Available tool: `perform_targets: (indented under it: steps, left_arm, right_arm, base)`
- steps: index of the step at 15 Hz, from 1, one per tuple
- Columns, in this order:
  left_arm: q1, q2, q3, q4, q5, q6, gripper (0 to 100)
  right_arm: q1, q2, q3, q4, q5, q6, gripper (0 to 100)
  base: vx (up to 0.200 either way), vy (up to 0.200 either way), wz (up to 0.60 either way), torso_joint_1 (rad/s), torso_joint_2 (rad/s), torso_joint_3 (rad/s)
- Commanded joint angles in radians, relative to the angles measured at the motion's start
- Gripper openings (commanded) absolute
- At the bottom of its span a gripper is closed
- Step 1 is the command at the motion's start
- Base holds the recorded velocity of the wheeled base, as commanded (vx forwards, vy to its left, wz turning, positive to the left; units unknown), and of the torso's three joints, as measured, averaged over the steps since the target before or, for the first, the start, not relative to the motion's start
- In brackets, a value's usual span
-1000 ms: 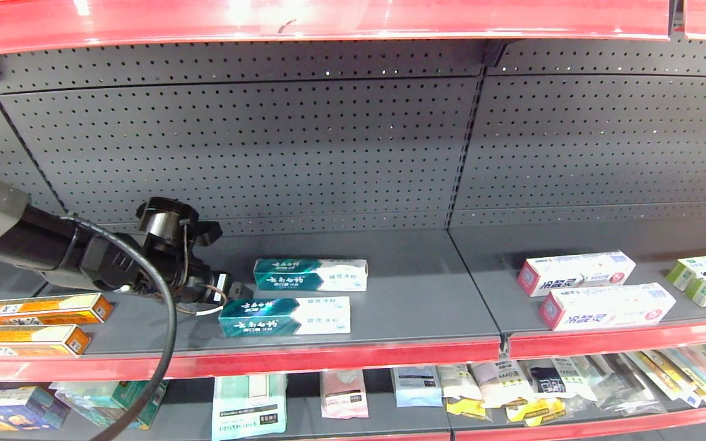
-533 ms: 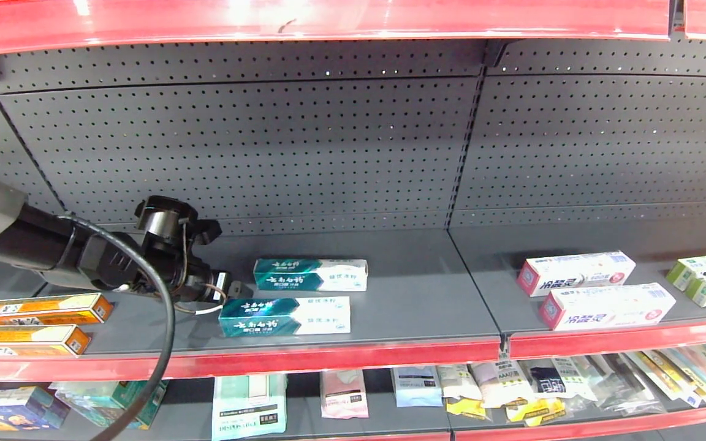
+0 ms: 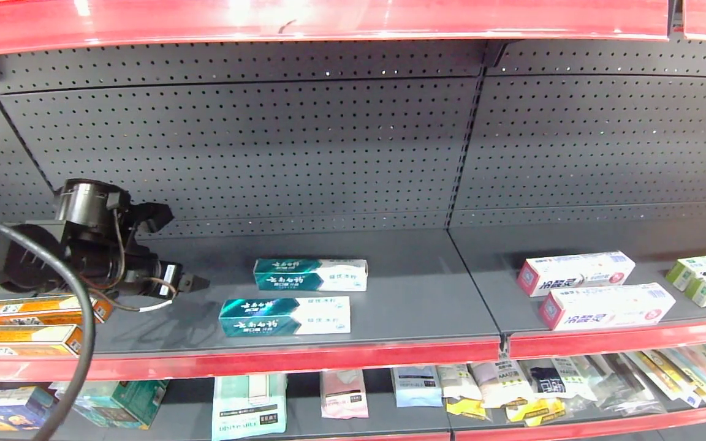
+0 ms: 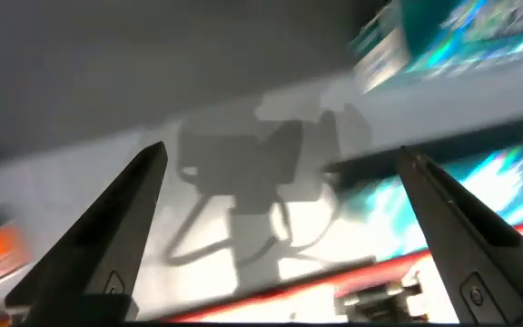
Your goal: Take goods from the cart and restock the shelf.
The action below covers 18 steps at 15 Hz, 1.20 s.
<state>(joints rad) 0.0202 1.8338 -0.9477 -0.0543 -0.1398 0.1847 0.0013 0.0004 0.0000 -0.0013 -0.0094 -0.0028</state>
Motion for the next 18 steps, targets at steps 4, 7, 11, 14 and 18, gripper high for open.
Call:
perform_targets:
  steps: [4, 7, 11, 14, 18]
  left_arm:
    - [0.046, -0.067, 0.096, -0.001, 0.002, 0.018, 100]
    - [0.043, -0.053, 0.144, -0.016, 0.002, 0.021, 100]
    - [0.043, 0.01, 0.164, -0.079, 0.002, 0.021, 100]
    - [0.032, 0.036, 0.165, -0.107, 0.002, 0.021, 100]
    - [0.0, 0.059, 0.162, -0.13, 0.002, 0.021, 100]
  right_arm:
    - [0.0, 0.001, 0.0, 0.0, 0.0, 0.0, 100]
    - [0.0, 0.001, 0.0, 0.0, 0.0, 0.0, 100]
    - [0.0, 0.001, 0.0, 0.0, 0.0, 0.0, 100]
    - [0.0, 0.001, 0.0, 0.0, 0.0, 0.0, 100]
    - [0.0, 0.001, 0.0, 0.0, 0.0, 0.0, 100]
  base:
    - [0.0, 0.0, 0.0, 0.0, 0.0, 0.0]
    - [0.0, 0.0, 0.0, 0.0, 0.0, 0.0]
    - [0.0, 0.0, 0.0, 0.0, 0.0, 0.0]
    - [0.0, 0.0, 0.0, 0.0, 0.0, 0.0]
    - [0.0, 0.0, 0.0, 0.0, 0.0, 0.0]
